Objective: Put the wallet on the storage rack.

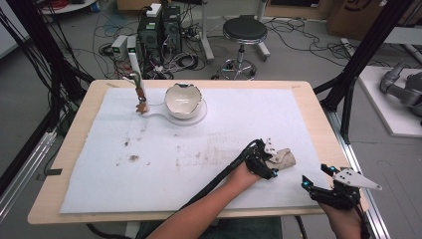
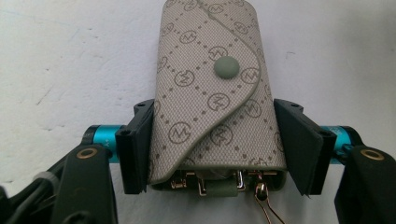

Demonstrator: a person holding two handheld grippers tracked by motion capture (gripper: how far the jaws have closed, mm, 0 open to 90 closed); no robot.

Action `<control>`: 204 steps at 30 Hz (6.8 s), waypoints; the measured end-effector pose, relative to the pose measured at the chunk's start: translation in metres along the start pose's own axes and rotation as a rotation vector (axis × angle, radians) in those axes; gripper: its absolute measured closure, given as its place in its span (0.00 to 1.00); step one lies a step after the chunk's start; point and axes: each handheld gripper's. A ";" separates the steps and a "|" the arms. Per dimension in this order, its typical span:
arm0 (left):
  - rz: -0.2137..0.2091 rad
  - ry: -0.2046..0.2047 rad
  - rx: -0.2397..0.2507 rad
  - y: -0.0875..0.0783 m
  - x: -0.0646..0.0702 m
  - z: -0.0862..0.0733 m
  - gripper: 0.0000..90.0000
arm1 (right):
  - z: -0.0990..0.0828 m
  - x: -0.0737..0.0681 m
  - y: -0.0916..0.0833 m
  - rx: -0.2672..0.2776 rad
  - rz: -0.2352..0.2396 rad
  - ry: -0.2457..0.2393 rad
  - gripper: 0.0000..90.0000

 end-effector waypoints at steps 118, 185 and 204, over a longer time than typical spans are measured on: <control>0.469 -0.252 -0.124 -0.241 -0.178 -0.070 0.40 | 0.044 -0.042 0.057 0.000 0.168 -0.116 0.23; 0.478 -0.212 0.345 -0.336 -0.054 -0.163 0.20 | 0.075 -0.048 0.093 0.072 0.142 -0.038 0.23; 0.506 -0.231 0.380 -0.331 -0.040 -0.216 0.20 | 0.075 -0.052 0.096 0.080 0.153 -0.098 0.23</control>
Point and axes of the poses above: each handheld gripper's, and its own axes: y roughly forward along the jaws, z roughly out of its top, x roughly to its right, and after that the axes turned 8 degrees about -z, right-handed
